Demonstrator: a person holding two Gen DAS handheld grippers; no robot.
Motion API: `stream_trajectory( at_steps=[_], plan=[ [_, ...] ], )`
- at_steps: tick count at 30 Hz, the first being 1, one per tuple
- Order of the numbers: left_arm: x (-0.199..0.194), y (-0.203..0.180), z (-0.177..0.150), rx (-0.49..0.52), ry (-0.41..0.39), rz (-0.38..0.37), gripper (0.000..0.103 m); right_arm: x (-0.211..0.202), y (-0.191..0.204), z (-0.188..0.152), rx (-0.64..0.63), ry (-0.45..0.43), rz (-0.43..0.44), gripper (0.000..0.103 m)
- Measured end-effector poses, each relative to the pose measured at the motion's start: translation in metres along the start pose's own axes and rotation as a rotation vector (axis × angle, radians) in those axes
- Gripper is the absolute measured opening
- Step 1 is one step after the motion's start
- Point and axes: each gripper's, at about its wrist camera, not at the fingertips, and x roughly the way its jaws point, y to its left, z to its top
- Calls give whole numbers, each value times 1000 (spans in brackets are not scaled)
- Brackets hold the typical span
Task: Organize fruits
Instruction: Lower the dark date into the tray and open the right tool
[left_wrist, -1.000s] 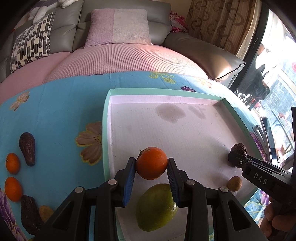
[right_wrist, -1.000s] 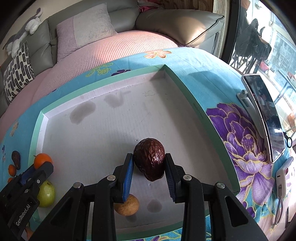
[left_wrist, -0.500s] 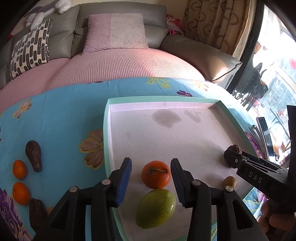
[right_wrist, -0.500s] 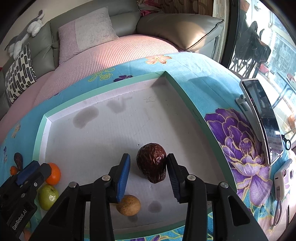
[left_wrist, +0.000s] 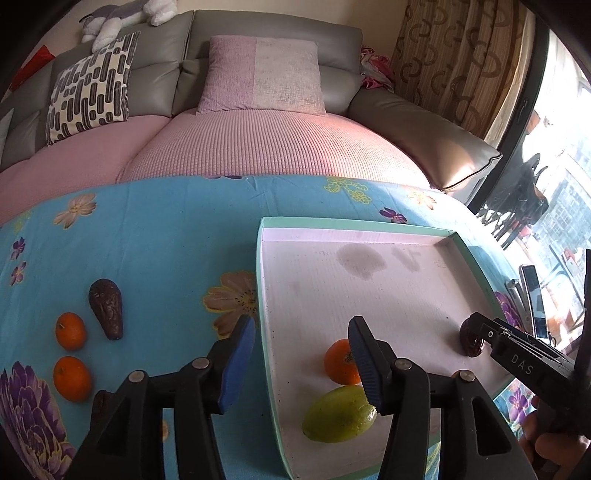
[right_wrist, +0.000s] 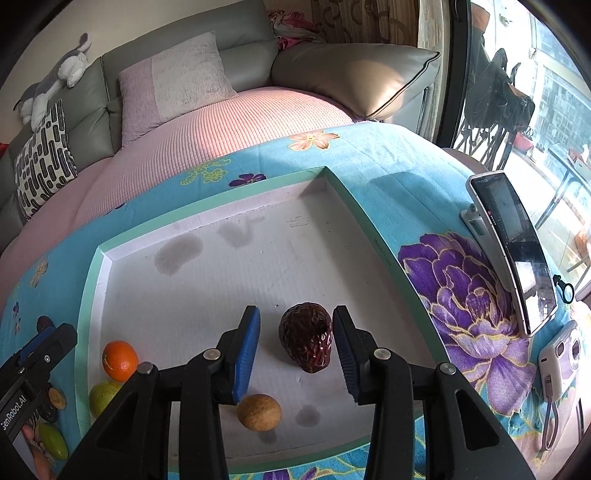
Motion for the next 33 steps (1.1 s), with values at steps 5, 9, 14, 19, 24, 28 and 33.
stream_trajectory(
  at_steps=[5,9,14,19,24,28,33],
  plan=[
    [5,12,-3,-51,21,36,57,0,0,-1,-4,2,3,42],
    [6,20,-5,-74,28,67,59,0,1,-1,-7,5,4,42],
    [8,28,-7,-102,42,90,61,1,2,-2,-11,4,8,42],
    [10,31,-8,-113,51,104,62,1,2,-2,-16,4,4,42],
    [12,32,-10,-114,58,114,67,1,3,-2,-24,4,0,42],
    [12,33,-10,-115,62,125,72,1,6,-2,-34,2,2,45],
    [12,39,-11,-147,54,182,88,-1,14,-2,-74,-14,17,63]
  ],
)
